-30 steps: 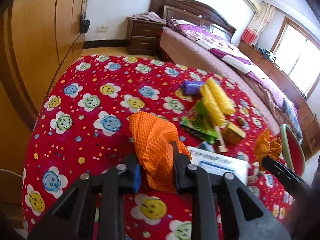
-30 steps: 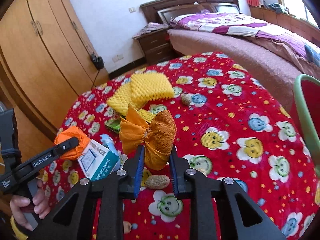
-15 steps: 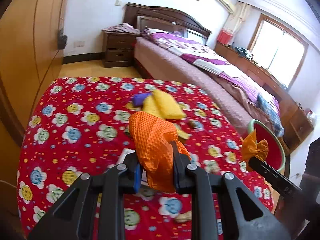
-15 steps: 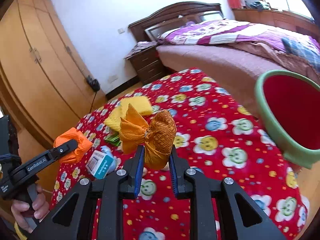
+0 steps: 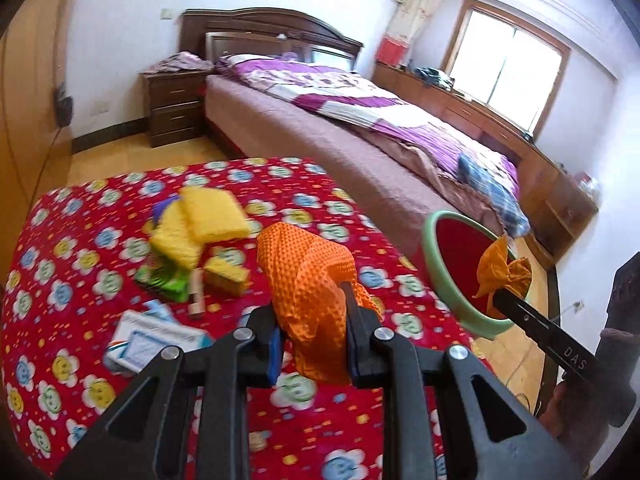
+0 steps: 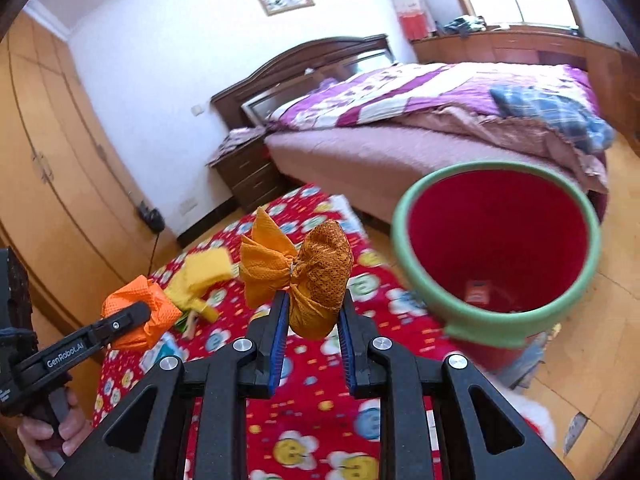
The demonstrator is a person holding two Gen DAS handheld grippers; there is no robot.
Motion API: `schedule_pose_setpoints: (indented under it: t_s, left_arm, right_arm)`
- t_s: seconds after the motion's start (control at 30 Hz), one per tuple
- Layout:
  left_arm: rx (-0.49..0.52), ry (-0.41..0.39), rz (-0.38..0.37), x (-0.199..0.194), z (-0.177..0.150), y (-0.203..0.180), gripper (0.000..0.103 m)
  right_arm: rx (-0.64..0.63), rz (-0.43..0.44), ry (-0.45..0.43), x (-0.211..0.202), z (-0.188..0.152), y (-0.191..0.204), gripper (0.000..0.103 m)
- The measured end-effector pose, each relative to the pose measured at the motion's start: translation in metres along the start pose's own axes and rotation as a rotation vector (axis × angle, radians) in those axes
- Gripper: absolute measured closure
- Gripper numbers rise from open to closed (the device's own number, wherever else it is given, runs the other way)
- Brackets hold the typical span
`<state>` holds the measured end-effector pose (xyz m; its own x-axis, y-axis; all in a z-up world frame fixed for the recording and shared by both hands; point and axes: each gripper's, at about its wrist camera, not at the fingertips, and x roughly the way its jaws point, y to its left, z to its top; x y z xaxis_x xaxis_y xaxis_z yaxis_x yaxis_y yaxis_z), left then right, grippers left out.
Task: Collect trash
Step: 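Lift the orange mesh bag with left gripper while right gripper carries orange bundle toward bucket, then open both grippers over the red bucket to drop the orange bag and bundle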
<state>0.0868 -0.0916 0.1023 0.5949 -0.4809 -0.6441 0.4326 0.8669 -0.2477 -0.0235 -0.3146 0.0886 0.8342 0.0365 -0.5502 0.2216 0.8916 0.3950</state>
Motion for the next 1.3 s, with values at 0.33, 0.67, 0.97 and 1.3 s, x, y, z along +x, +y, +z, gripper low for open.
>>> schedule_pose_setpoints:
  t_s: [0.33, 0.67, 0.97, 1.3]
  left_arm:
    - [0.123, 0.024, -0.077, 0.035, 0.013, -0.074, 0.079]
    - [0.205, 0.067, -0.151, 0.079, 0.011, -0.134, 0.079]
    - [0.272, 0.097, -0.191, 0.119, 0.014, -0.174, 0.079]
    - [0.307, 0.170, -0.205, 0.163, 0.010, -0.196, 0.076]
  right_arm:
    - [0.075, -0.070, -0.045, -0.017, 0.009, -0.058, 0.080]
    - [0.144, -0.148, -0.063, -0.024, 0.011, -0.106, 0.080]
    - [0.121, -0.293, -0.038, -0.007, 0.015, -0.134, 0.080]
    - [0.107, -0.323, 0.001, 0.008, 0.015, -0.151, 0.076]
